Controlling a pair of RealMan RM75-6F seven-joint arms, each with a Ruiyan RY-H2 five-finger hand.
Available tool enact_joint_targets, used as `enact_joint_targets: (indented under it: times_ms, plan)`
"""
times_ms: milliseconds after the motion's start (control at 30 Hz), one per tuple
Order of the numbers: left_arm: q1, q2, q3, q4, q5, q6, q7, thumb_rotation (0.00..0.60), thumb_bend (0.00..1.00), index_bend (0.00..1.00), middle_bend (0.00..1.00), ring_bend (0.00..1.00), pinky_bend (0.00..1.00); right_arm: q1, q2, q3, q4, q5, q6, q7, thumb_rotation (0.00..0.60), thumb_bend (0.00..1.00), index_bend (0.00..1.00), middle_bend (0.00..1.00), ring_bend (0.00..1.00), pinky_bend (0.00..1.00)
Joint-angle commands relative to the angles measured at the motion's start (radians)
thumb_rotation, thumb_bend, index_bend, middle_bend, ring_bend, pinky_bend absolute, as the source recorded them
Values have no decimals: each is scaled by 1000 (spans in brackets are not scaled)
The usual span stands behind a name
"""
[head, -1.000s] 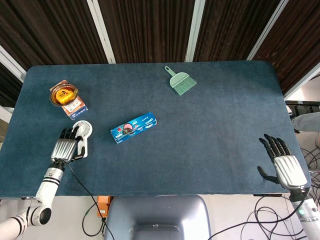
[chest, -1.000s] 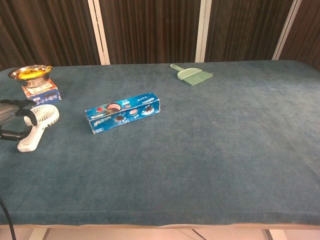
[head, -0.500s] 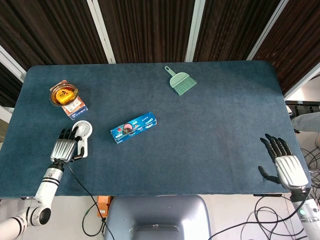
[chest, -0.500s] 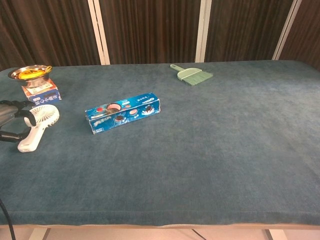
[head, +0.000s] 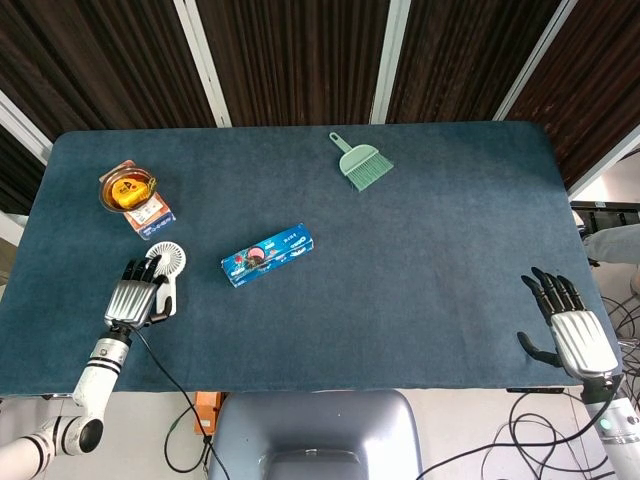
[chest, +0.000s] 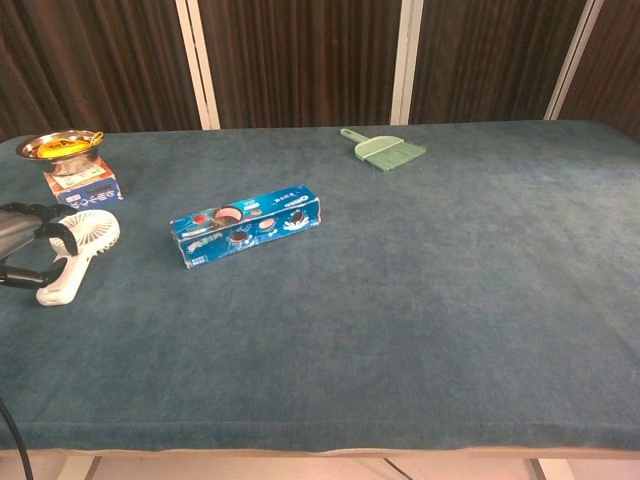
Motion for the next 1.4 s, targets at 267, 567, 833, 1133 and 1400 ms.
enact_joint_targets:
  times_ms: [267,567,833,1133,1400]
  plan:
    - [3,2,13,-7,-20,-23,25,232,560,386,0,0,34,-2,1,0,-2,-4,3,-4,600,273,0,0,0,0]
    - [14,26,-4,-56,140,157,-98,289,556,322,0,0,34,-4,3,1,-2,2,-4,-3,600,274,0,0,0,0]
    - [110,195,4,-300,345,493,-108,357,556,228,0,0,34,-4,5,0,-9,-1,-4,-8,600,273,0,0,0,0]
    - [279,287,113,-401,390,645,-122,581,421,42,0,0,34,-21,15,-9,-39,-14,22,-37,600,273,0,0,0,0]
    - [449,273,203,-300,482,823,-298,600,304,0,0,0,35,-63,41,-34,-182,11,25,-223,600,273,0,0,0,0]
